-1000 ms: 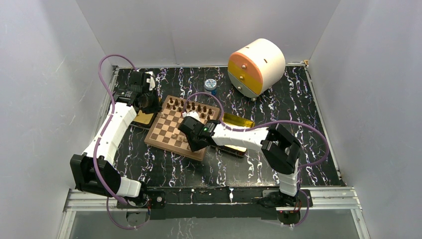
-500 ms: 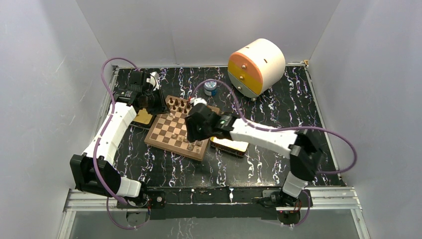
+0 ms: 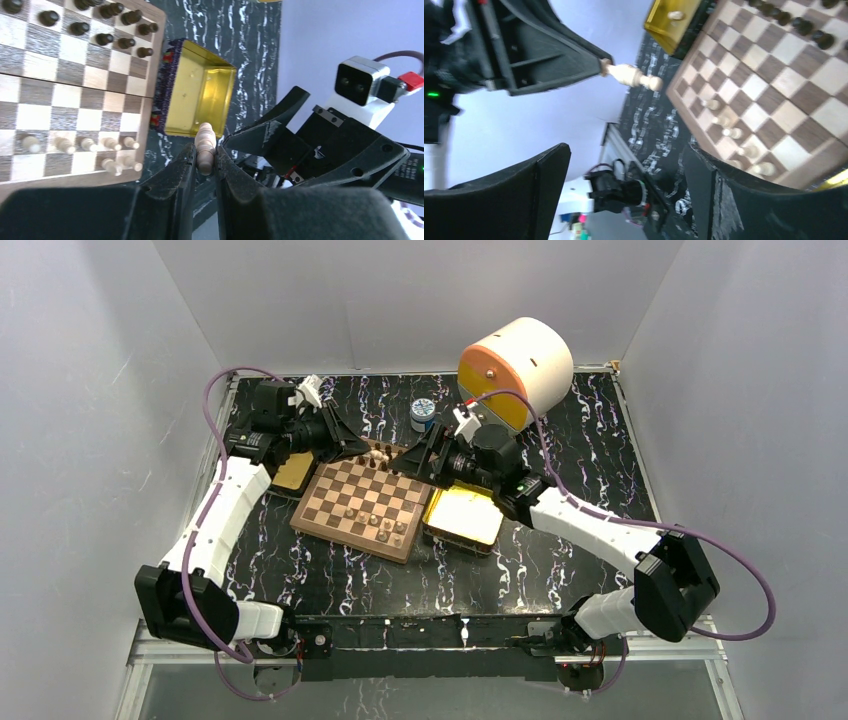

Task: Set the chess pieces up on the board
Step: Adjust the chess piece.

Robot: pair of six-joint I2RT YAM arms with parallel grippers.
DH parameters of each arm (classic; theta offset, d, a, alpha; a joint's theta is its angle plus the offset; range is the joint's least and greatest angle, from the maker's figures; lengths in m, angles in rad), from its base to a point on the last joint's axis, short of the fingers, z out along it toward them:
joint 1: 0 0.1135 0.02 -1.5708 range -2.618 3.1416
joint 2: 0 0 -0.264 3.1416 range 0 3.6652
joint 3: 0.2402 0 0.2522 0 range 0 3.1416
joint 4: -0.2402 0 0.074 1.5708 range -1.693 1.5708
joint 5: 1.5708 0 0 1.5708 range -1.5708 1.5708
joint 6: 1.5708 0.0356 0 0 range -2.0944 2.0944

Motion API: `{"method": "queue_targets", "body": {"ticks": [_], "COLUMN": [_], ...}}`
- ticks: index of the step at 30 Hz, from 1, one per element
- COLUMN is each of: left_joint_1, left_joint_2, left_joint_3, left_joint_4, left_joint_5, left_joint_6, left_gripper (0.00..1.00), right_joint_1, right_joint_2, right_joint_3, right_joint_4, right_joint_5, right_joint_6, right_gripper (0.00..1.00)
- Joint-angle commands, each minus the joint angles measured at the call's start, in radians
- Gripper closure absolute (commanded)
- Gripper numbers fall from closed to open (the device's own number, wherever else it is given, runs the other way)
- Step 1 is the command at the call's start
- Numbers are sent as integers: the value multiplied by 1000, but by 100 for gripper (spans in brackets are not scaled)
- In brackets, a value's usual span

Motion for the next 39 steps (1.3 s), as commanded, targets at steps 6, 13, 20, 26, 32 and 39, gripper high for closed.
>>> {"method": "queue_targets", "body": {"ticks": [6, 13, 20, 26, 32, 39], "left_joint_1": [-21, -26, -31, -38, -38, -40], "left_joint_2": [-32, -40, -37, -29, -38, -40], "left_joint_3": [-26, -45, -46, -49, -77, -100], "left_joint_4": [131, 187, 207, 241, 271, 295], "left_joint_5": [146, 175, 185, 204, 220, 236], "left_joint_6": [-146, -192, -212, -240, -267, -280], "left_gripper": [92, 92, 92, 92, 92, 92], "right_joint_1": [-49, -60, -64, -66, -75, -89], "right_joint_2": [7, 29, 37, 59, 69, 73], "right_joint_3": [-36, -54, -51, -50, -55, -74], "right_joint_4": [345, 364, 360, 417, 450, 473], "right_joint_5": [-77, -61, -48, -65, -55, -51], "right_joint_6": [283, 361, 378, 413, 440, 445], "right_gripper": [6, 3, 5, 12, 16, 37]}}
